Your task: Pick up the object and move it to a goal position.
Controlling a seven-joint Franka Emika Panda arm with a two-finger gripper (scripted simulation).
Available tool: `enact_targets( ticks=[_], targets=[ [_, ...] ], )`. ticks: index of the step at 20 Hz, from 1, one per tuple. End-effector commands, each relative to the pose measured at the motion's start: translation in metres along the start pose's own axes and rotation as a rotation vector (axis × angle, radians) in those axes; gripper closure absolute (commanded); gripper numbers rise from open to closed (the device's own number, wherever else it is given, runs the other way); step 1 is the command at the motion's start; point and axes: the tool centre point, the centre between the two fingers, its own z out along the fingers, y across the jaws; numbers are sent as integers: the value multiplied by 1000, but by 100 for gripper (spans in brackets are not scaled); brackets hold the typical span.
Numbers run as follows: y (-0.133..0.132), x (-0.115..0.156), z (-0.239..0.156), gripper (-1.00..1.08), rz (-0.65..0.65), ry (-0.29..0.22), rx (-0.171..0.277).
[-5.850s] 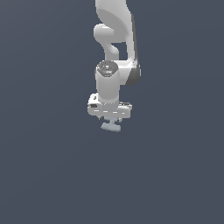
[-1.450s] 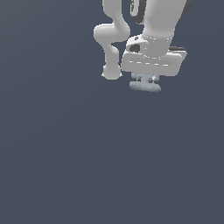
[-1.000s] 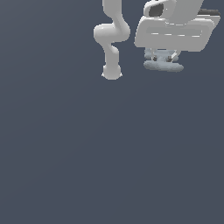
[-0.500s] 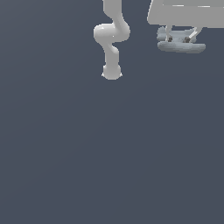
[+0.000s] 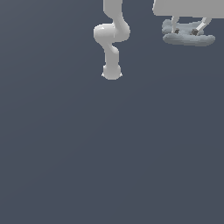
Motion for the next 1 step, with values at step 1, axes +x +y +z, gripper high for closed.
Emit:
enact_targets(
  ticks=[1],
  targets=[
    [0, 0, -1, 108, 0, 0, 0]
  ],
)
